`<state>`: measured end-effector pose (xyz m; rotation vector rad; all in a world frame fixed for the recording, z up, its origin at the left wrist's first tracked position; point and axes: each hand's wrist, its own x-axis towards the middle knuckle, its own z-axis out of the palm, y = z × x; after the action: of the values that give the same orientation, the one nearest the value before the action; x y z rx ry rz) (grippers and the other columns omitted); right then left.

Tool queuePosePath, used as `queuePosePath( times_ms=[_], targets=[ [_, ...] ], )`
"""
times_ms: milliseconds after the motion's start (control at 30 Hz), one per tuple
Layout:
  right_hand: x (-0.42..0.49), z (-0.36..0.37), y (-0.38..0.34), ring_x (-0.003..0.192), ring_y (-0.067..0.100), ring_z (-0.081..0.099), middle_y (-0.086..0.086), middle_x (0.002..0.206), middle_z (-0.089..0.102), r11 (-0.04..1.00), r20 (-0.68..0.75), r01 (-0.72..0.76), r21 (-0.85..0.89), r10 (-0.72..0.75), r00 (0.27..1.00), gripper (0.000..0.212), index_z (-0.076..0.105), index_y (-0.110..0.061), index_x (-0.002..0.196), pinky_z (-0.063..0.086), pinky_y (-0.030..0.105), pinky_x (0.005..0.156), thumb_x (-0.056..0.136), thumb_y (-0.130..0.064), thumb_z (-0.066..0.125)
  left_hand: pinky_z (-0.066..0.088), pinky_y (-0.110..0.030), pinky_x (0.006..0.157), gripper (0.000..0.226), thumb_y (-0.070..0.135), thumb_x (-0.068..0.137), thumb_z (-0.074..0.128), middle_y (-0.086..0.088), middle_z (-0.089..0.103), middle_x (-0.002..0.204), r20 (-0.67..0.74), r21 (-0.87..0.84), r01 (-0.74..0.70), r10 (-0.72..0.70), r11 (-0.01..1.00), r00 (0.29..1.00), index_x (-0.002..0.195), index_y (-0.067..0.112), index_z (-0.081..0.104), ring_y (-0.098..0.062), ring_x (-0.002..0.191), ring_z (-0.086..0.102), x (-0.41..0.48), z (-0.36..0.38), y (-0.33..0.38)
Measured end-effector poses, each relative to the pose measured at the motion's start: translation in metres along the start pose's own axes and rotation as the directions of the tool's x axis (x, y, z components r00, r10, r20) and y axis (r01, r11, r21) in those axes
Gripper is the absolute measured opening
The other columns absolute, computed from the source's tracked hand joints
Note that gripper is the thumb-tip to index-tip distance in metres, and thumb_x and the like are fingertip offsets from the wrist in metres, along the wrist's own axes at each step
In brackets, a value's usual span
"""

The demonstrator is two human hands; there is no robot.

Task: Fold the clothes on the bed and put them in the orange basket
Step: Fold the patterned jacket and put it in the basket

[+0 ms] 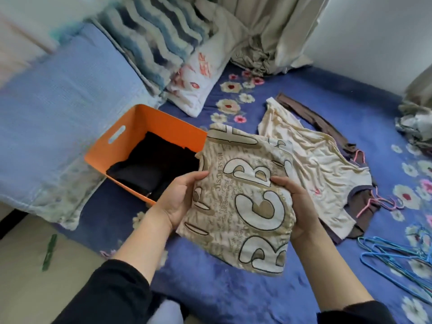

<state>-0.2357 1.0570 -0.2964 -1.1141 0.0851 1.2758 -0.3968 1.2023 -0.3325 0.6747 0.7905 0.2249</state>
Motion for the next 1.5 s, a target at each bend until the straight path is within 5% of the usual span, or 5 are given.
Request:
queuePosePath(
  times_ms=[433,900,1100,1200,1500],
  targets=[
    [0.174,0.132,0.092,0.086,0.035,0.07,0.02,0.096,0.073,0.927,-0.454,-0.35,-0.138,0.255,0.854,0.027,0.065,-0.006,0.107,0.057,0.046,0.078,0.083,-0.018,0.062,0.032,-0.028,0.062,0.022,0.012,0.055,0.055,-0.002,0.03,0.059,-0.257,0.566,0.299,-0.18,0.768,0.949,0.052,0.015,0.033,-0.016,0.058,0.029,0.095,-0.163,0.139],
    [0.224,0.112,0.122,0.096,0.026,0.054,0.01,0.121,0.047,0.611,-0.642,-0.443,-0.657,-0.144,0.753,0.036,0.037,-0.004,0.121,0.041,0.034,0.08,0.086,0.0,0.043,0.047,-0.03,0.074,0.064,-0.013,0.079,0.043,-0.007,0.064,0.113,-0.33,0.647,0.314,-0.116,0.695,0.937,0.134,0.016,0.052,-0.026,0.099,0.057,0.194,-0.18,0.073],
    [0.203,0.118,0.12,0.144,0.029,-0.026,0.002,0.153,-0.032,-0.126,-0.076,-0.098,-0.987,-0.169,0.983,0.107,-0.019,-0.013,0.15,-0.005,0.044,0.12,0.081,-0.019,0.063,0.026,-0.035,0.112,0.086,0.016,0.081,0.064,-0.012,0.021,0.151,0.005,0.996,-0.04,0.41,0.075,0.912,0.152,0.015,0.016,-0.027,0.139,0.024,0.178,-0.172,0.072],
    [0.215,0.105,0.131,0.138,0.037,-0.036,0.019,0.151,-0.031,-0.477,0.035,-0.003,-0.879,-0.071,0.997,0.134,-0.021,-0.011,0.149,-0.017,0.053,0.115,0.066,-0.039,0.08,-0.005,-0.033,0.118,0.095,0.038,0.077,0.056,-0.005,-0.011,0.16,0.429,0.878,-0.365,0.173,-0.308,0.887,0.154,0.02,0.004,-0.017,0.147,-0.016,0.179,-0.175,0.075],
    [0.267,0.082,0.134,0.142,0.045,-0.023,0.026,0.152,-0.028,-0.71,-0.181,-0.036,-0.704,0.13,0.975,0.119,-0.028,-0.012,0.147,-0.004,0.057,0.117,0.084,-0.051,0.066,-0.023,-0.043,0.111,0.138,0.089,0.059,0.052,-0.007,-0.055,0.136,0.305,0.72,-0.399,-0.258,-0.568,0.917,0.142,0.024,-0.036,-0.029,0.131,-0.046,0.232,-0.203,0.055]
  ],
)
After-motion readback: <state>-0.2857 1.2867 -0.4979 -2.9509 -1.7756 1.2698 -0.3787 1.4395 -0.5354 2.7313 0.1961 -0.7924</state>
